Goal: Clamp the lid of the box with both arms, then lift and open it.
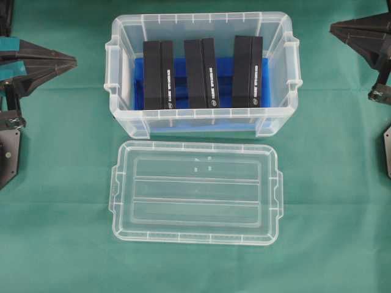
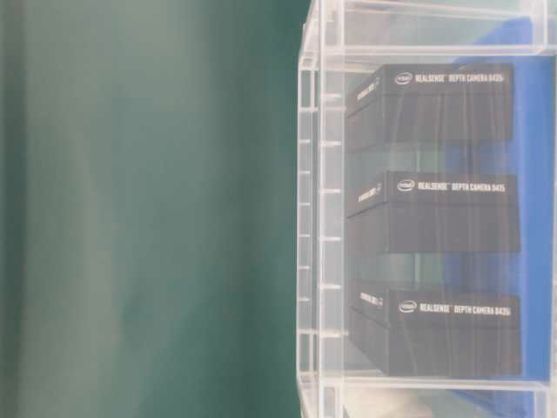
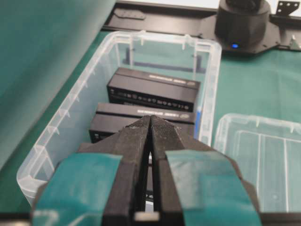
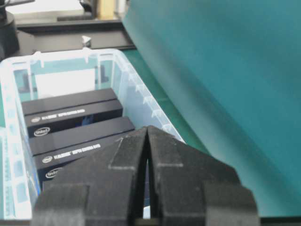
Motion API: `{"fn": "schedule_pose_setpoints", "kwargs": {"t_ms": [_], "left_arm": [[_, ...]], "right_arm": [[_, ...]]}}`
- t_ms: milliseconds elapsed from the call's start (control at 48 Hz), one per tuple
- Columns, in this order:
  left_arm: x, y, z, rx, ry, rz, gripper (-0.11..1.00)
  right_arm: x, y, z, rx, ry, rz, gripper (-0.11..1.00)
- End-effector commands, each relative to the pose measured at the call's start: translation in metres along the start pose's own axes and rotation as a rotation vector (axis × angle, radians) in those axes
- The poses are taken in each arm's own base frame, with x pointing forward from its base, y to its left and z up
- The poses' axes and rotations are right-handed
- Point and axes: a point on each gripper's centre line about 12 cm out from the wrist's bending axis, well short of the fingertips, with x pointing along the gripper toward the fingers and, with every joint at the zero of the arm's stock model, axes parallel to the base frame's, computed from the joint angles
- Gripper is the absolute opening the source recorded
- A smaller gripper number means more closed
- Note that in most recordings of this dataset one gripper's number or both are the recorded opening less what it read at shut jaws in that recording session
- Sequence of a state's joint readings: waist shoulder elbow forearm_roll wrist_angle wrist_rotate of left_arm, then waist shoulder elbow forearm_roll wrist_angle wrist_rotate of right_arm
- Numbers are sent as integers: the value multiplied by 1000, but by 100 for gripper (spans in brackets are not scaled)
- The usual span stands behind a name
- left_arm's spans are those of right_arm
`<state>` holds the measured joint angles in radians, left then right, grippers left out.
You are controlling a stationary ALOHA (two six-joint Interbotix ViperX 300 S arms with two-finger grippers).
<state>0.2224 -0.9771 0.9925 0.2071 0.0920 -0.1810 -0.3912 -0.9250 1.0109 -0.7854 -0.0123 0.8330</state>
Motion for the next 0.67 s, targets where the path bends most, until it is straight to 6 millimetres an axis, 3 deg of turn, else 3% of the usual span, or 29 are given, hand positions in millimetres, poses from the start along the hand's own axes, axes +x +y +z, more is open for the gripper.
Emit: {"fn": "schedule_pose_setpoints", "kwargs": {"t_ms": [0,646], "left_arm": [[1,-1,5,-3,-11,-4,0],[1,-1,5,-3,-15,-5,0]], "right_arm": [[0,2,11,3,-29,11,0],[1,7,13,0,-31,32,0]]}}
